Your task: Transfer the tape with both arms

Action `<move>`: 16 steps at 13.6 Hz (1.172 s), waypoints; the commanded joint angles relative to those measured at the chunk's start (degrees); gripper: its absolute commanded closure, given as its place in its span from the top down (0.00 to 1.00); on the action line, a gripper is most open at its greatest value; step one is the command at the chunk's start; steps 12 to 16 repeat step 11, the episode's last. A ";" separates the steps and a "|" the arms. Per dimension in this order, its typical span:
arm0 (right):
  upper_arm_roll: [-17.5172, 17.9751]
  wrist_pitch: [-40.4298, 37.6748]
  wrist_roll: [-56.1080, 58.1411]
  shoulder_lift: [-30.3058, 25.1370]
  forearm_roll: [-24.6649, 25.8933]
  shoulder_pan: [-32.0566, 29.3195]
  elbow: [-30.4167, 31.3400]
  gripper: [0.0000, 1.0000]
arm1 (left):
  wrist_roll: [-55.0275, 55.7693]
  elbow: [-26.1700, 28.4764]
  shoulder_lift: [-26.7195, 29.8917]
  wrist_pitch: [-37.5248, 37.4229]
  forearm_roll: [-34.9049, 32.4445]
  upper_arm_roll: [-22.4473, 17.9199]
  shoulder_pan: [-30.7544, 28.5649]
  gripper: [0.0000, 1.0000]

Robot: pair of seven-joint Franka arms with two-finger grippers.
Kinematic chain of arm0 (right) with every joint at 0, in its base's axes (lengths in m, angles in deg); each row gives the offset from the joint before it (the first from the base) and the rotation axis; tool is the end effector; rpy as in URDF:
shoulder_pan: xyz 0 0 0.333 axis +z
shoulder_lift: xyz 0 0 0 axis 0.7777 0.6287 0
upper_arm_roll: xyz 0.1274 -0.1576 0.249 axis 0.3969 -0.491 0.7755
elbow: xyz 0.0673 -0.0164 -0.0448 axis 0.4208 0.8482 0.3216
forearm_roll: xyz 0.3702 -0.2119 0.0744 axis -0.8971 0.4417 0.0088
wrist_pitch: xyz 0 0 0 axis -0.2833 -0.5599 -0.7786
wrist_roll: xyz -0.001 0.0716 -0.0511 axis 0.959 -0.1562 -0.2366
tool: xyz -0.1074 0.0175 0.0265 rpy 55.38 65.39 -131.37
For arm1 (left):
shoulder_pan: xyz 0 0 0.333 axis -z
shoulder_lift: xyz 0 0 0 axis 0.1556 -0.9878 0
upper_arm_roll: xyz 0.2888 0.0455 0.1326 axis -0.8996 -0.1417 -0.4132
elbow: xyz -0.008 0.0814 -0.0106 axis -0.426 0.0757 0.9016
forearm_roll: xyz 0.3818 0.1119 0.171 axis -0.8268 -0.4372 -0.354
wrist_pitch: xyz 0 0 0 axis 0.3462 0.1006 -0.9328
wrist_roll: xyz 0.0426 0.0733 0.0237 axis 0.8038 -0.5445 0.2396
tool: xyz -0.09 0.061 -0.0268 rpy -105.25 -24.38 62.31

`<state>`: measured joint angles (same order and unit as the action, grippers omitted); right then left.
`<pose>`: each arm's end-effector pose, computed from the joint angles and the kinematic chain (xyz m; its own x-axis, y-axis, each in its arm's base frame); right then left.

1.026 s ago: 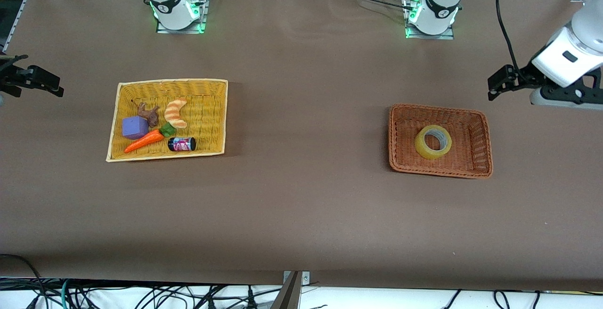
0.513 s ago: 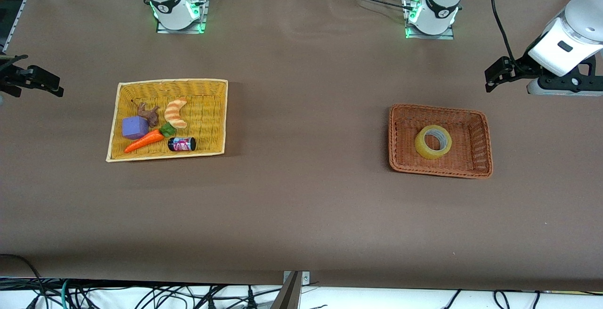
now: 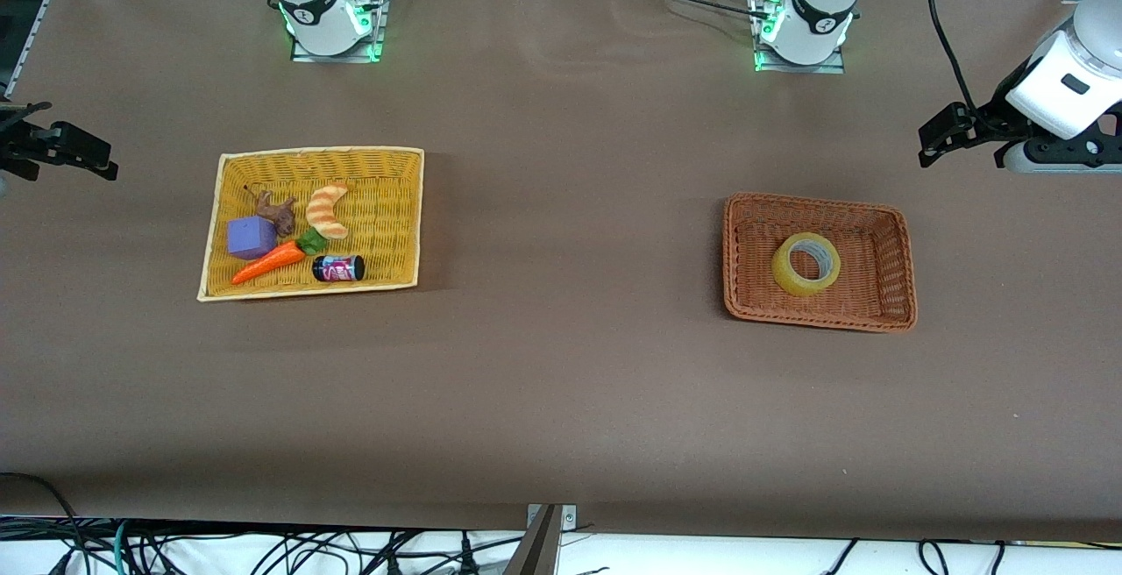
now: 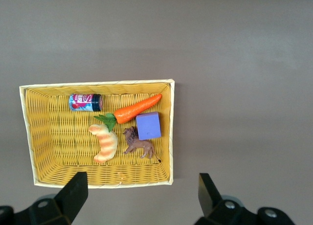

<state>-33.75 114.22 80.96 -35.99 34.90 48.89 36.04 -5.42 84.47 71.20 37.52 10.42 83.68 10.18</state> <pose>0.6117 -0.0605 0.5817 0.9987 0.0330 -0.0378 0.0346 -0.9985 0.0426 0.5701 -0.0292 0.5810 1.0000 0.0093 0.0022 0.0093 -0.9998 -0.0174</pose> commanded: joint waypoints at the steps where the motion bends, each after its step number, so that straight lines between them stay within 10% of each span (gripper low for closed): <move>1: 0.13 -0.58 0.77 0.36 -0.16 -0.48 -1.20 1.00 | -0.21 -0.53 0.28 -0.61 1.36 -0.11 0.53 1.00; 16: 0.13 -0.58 0.77 0.36 -0.16 -0.48 -1.20 1.00 | -0.30 -7.91 -4.55 -5.97 1.27 -0.03 1.06 1.00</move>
